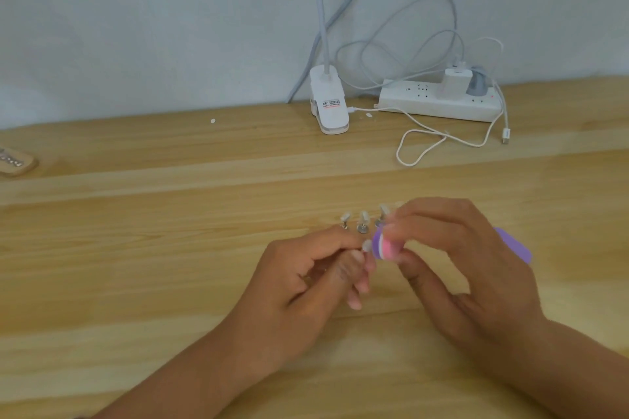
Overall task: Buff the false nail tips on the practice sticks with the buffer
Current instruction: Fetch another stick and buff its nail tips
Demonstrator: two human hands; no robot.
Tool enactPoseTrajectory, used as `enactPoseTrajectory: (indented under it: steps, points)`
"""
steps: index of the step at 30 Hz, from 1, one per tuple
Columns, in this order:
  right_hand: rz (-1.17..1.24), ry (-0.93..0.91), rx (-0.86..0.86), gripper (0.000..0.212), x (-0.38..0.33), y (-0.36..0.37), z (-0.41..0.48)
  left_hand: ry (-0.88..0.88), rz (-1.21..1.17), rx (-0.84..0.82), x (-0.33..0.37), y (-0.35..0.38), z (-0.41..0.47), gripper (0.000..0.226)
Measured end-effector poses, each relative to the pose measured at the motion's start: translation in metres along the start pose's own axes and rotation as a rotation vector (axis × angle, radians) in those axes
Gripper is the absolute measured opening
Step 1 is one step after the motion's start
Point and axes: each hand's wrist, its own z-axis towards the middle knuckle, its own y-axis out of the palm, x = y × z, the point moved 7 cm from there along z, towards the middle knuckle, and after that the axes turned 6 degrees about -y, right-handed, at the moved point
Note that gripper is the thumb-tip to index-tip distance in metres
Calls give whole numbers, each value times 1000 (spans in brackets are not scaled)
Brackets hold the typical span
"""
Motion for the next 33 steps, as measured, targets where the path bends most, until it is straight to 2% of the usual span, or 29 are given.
enactPoseTrajectory:
  steps: [3,7,11,13,16,18,20,24,29,33]
  points:
    - [-12,-60,-31,24,-7,7,-3,-3,-42,-36,-1,3,1,19]
    - [-46,27,6,21,3,-2,0,-21,-42,-25,-5,0,1,24]
    - [-81,-83,-55,21,-11,8,-1,-19,28,-10,-7,0,0,26]
    - [-122,22,-77,19,4,7,-2,-49,-43,4,-9,-4,1,26]
    - [-137,118,-56,18,17,1,-1,18,-6,179,-5,-21,5,26]
    - [-105,84,-75,19,12,6,-1,57,165,409,-5,-39,6,22]
    - [-82,47,-91,20,7,11,-1,52,318,528,-4,-47,8,15]
    - [-81,83,-79,19,10,11,0,-58,359,462,-18,-45,17,25]
    - [-85,93,-79,18,10,11,0,-170,454,382,-27,-37,22,14]
    - [-84,100,-83,19,11,11,0,-204,593,377,-26,-35,19,20]
